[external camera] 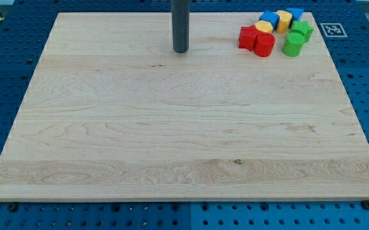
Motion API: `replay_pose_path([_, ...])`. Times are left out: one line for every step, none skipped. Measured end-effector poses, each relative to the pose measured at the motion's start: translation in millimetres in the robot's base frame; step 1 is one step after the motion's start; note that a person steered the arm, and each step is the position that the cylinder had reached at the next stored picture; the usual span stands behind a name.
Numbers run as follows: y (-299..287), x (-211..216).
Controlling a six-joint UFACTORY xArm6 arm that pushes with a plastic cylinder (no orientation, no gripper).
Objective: Move your arm to the center right side of the board
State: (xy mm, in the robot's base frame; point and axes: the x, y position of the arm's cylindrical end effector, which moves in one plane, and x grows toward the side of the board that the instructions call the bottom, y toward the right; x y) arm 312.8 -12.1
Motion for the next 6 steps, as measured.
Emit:
replay_pose_path([0.0, -0.6])
replay_pose_path([0.0, -0.6])
replay_pose_path([0.5, -13.0])
replay_pose_path([20.5, -33.0])
replay_pose_path([33.1, -32.6])
replay_pose_path([48.1, 8.4])
